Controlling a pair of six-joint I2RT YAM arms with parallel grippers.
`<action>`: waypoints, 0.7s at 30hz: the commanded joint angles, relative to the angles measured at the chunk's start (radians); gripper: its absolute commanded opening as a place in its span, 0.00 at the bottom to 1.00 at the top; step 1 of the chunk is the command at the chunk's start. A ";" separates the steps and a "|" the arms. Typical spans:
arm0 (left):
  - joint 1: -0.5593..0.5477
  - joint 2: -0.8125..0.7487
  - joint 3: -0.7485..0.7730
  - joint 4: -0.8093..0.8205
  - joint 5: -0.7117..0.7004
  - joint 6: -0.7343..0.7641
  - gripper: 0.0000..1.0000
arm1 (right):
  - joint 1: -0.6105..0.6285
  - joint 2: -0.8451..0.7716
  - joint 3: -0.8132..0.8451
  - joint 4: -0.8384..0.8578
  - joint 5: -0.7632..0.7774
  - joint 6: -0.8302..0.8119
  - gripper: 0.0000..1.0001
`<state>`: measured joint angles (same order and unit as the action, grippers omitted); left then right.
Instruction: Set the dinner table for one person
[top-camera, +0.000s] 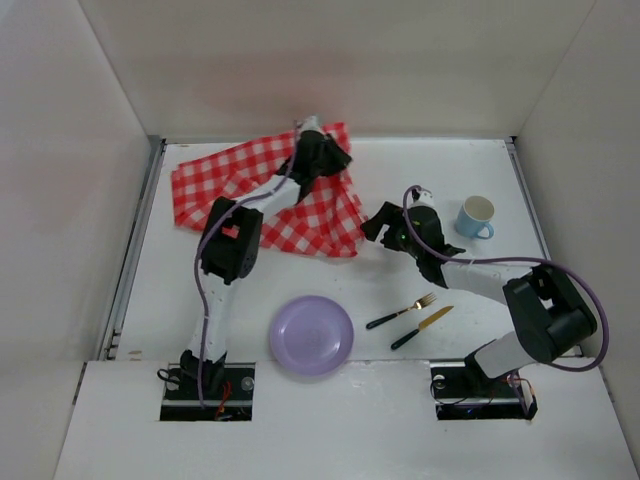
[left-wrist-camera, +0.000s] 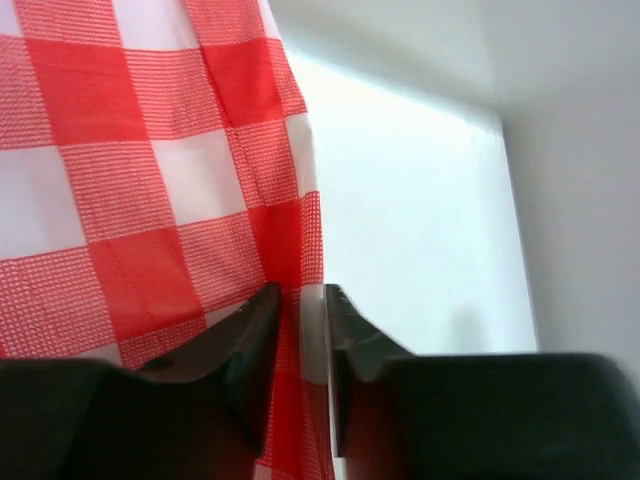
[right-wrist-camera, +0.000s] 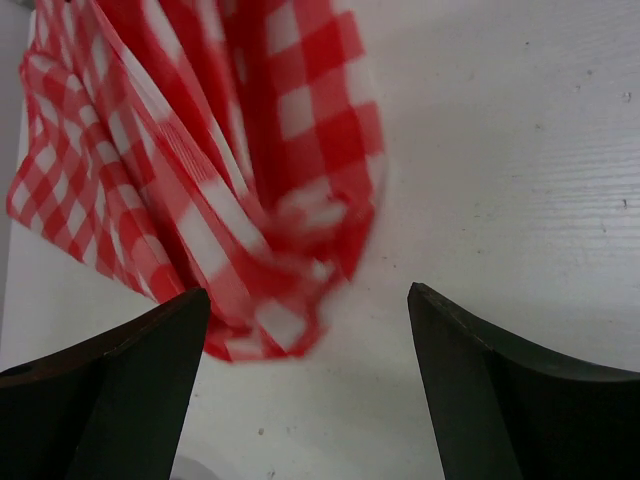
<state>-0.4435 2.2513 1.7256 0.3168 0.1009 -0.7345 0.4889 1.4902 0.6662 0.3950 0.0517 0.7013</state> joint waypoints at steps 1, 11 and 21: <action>-0.128 0.036 0.124 -0.283 0.148 0.226 0.27 | -0.019 -0.039 -0.005 0.041 0.033 0.020 0.86; -0.125 -0.312 -0.245 -0.132 -0.067 0.218 0.63 | -0.072 -0.090 -0.045 -0.008 0.155 0.073 0.85; -0.045 -0.362 -0.393 -0.160 -0.438 0.394 0.54 | -0.068 0.008 0.036 -0.104 0.111 0.060 0.84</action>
<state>-0.4709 1.8538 1.3235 0.1776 -0.2035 -0.4442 0.4198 1.4742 0.6571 0.3122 0.1810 0.7574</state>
